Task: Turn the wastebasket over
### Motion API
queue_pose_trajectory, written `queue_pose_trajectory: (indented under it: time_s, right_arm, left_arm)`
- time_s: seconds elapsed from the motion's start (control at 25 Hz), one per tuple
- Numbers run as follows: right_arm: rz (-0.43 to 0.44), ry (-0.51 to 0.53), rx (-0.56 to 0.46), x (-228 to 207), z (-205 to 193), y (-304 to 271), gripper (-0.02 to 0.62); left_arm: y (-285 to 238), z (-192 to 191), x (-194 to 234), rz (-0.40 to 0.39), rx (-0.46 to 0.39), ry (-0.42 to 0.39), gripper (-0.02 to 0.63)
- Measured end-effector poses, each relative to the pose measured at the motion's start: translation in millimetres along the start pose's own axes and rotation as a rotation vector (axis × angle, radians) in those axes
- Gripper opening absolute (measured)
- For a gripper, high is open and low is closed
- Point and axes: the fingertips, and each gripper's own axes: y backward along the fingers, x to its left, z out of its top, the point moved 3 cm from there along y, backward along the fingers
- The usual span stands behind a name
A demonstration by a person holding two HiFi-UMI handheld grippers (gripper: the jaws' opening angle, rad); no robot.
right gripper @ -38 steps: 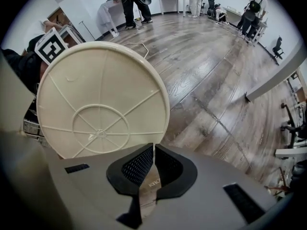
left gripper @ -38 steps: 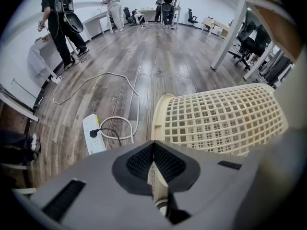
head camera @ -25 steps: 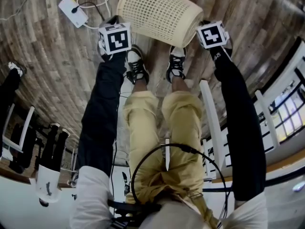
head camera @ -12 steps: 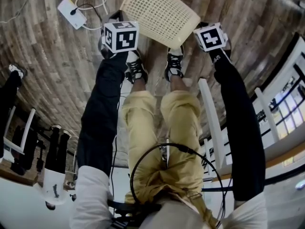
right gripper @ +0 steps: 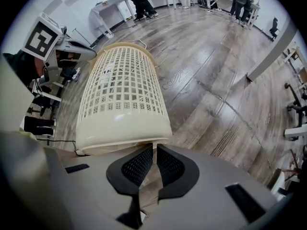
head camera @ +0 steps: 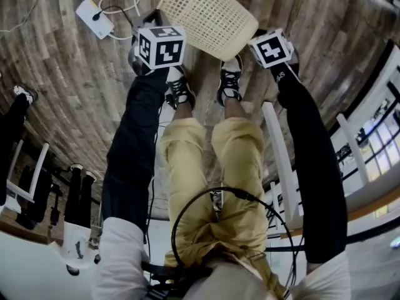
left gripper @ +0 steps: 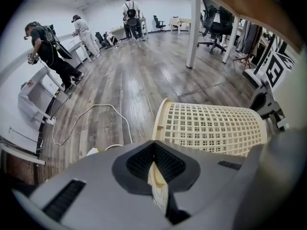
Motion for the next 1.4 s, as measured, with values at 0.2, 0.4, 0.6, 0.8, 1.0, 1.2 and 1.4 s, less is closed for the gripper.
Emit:
queue_pose_trajectory:
  time_s: [0.2, 0.4, 0.6, 0.8, 1.0, 1.2, 1.4]
  right_arm:
    - [0.007, 0.022, 0.014, 5.0, -4.1, 0.4, 0.029]
    - [0.007, 0.038, 0.023, 5.3, -3.9, 0.8, 0.029]
    - [0.013, -0.001, -0.006, 3.3, 0.1, 5.6, 0.029]
    - [0.019, -0.011, -0.029, 6.9, 2.8, 14.7, 0.029]
    - [0.027, -0.021, -0.077, 9.4, 14.5, 23.2, 0.029]
    - [0.054, -0.030, -0.133, 13.4, 31.2, 33.5, 0.029]
    - [0.101, -0.009, -0.162, 22.4, 43.6, 35.3, 0.029]
  left_arm:
    - [4.6, -3.6, -3.8, 0.011, -0.006, -0.026, 0.004]
    - [5.6, 0.4, -8.4, 0.010, -0.021, -0.086, 0.004]
    - [5.2, 4.6, -9.5, 0.007, -0.025, -0.105, 0.003]
    - [9.0, 6.0, -17.9, -0.002, -0.025, -0.146, 0.005]
    - [12.1, 10.6, -32.9, -0.018, -0.030, -0.209, 0.003]
    - [14.5, 13.8, -45.9, -0.038, -0.033, -0.281, 0.000]
    - [14.9, 27.1, -43.6, -0.043, -0.040, -0.309, 0.000]
